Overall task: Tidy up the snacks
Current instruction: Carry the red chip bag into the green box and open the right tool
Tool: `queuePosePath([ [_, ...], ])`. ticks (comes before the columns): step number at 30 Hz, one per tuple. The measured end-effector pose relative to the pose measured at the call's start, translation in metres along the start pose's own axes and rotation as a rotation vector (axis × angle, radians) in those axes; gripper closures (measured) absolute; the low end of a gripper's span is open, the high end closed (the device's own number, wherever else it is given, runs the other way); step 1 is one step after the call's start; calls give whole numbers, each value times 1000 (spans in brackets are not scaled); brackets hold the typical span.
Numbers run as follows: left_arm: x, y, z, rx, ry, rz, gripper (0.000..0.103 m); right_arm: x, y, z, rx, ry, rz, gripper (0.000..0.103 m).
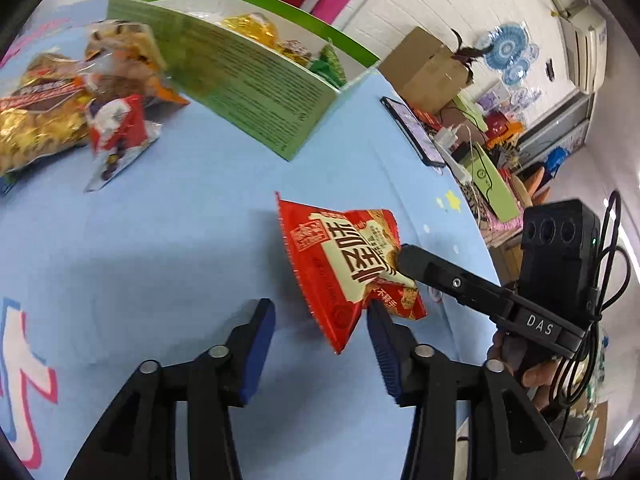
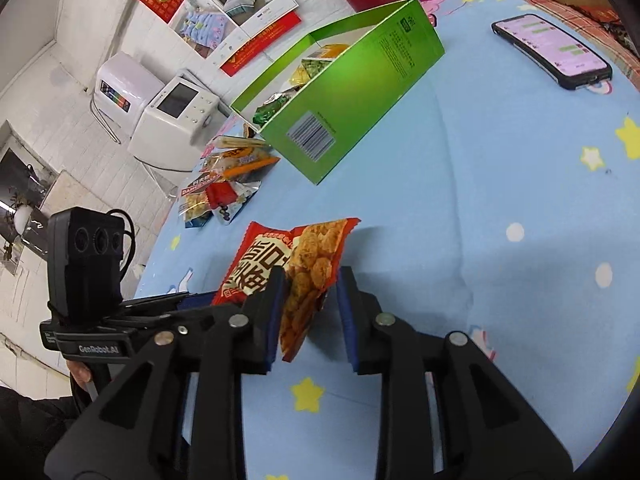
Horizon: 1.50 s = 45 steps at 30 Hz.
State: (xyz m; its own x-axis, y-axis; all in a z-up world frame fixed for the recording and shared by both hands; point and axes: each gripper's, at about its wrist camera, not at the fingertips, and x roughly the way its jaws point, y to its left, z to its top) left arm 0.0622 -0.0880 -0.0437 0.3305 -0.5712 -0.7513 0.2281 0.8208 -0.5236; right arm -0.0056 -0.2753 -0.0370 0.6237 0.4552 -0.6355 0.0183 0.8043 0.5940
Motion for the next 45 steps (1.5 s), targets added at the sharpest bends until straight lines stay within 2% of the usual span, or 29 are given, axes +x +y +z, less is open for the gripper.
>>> queuePosePath([
  [1, -6, 7, 1, -29, -24, -11, 42, -1, 0, -3, 11, -6, 0, 71],
  [4, -12, 16, 10, -65, -57, -27, 42, -4, 0, -7, 49, -13, 17, 66],
  [10, 7, -5, 32, 59, -6, -72, 42, -5, 3, -8, 76, -16, -3, 65],
  [12, 15, -9, 37, 98, 22, -64, 42, -4, 2, -9, 89, -18, -3, 65],
  [13, 17, -8, 39, 110, 33, -76, 45, -2, 0, -8, 101, -16, -4, 65],
  [14, 23, -8, 41, 120, 55, -94, 55, 0, -4, -9, 120, -14, -3, 65],
  [15, 27, -7, 41, 121, 69, -91, 56, 4, -7, -10, 140, -6, 9, 65],
  [16, 30, -4, 41, 112, 74, -104, 57, 7, -10, -10, 157, -11, 40, 71],
  [17, 29, -3, 41, 112, 69, -109, 59, 9, -10, -10, 160, -13, 47, 72],
  [22, 19, -4, 35, 111, 57, -89, 65, 8, 1, -9, 142, -14, 46, 78],
  [25, 4, -6, 36, 115, 30, -92, 66, 3, 16, -6, 100, -26, 39, 78],
  [31, -38, -18, 59, 171, -87, -90, 66, -9, 49, 24, 0, -93, 55, 78],
  [39, -76, -20, 117, 204, -234, -75, 66, -7, 76, 83, -67, -203, 64, 78],
  [45, -68, -12, 167, 184, -257, -98, 66, 8, 72, 126, -47, -242, 62, 78],
])
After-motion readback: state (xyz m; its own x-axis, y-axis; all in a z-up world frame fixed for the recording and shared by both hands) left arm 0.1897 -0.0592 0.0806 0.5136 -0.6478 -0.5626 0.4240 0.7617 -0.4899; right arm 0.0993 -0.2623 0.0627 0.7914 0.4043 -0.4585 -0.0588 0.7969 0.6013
